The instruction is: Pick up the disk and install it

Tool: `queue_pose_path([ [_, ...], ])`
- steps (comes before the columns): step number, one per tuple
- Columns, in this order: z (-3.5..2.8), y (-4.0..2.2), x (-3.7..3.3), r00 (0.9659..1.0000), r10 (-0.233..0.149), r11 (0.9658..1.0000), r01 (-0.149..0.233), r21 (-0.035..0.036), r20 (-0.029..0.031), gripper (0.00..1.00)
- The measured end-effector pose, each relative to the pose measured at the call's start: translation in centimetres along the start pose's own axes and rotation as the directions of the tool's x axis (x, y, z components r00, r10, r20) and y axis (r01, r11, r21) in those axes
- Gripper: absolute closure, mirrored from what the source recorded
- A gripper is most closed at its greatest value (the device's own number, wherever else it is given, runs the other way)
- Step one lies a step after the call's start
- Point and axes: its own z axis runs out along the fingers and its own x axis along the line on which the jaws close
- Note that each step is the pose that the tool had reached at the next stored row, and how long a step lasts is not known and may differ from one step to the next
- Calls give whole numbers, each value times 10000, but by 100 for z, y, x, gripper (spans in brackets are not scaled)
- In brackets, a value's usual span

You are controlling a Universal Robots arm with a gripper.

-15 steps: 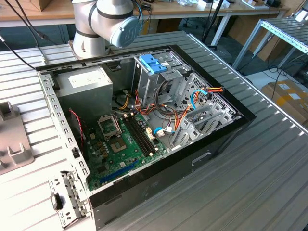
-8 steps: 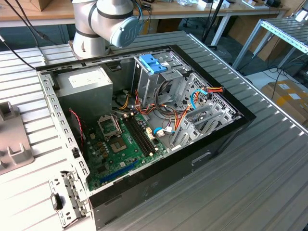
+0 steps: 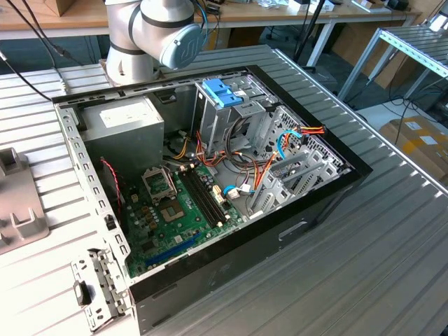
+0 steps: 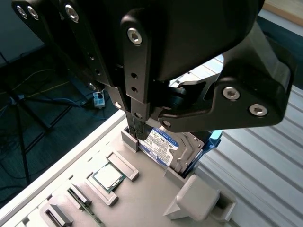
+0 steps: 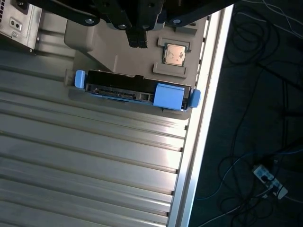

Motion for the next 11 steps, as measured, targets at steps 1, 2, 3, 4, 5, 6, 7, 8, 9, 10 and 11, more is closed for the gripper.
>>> queue_pose_path([
  [1, 0, 0, 0, 10000, -37, 10000, 37, -1, 0, 89],
  [2, 0, 0, 0, 10000, -80, 10000, 80, -2, 1, 89],
  [3, 0, 0, 0, 9999, -122, 9999, 122, -4, 1, 89],
  [4, 0, 0, 0, 9998, -176, 9998, 176, -5, 1, 89],
  [5, 0, 0, 0, 9998, -218, 9998, 218, -6, 2, 89],
  [6, 0, 0, 0, 9996, -298, 9996, 298, -8, 2, 89],
  [7, 0, 0, 0, 9993, -365, 9993, 365, -10, 3, 89],
  [8, 0, 0, 0, 9992, -408, 9992, 408, -12, 3, 89],
  [9, 0, 0, 0, 9990, -447, 9990, 447, -13, 3, 89],
  [10, 0, 0, 0, 9988, -486, 9988, 486, -14, 3, 89],
  [11, 0, 0, 0, 9986, -521, 9986, 521, -15, 4, 89],
])
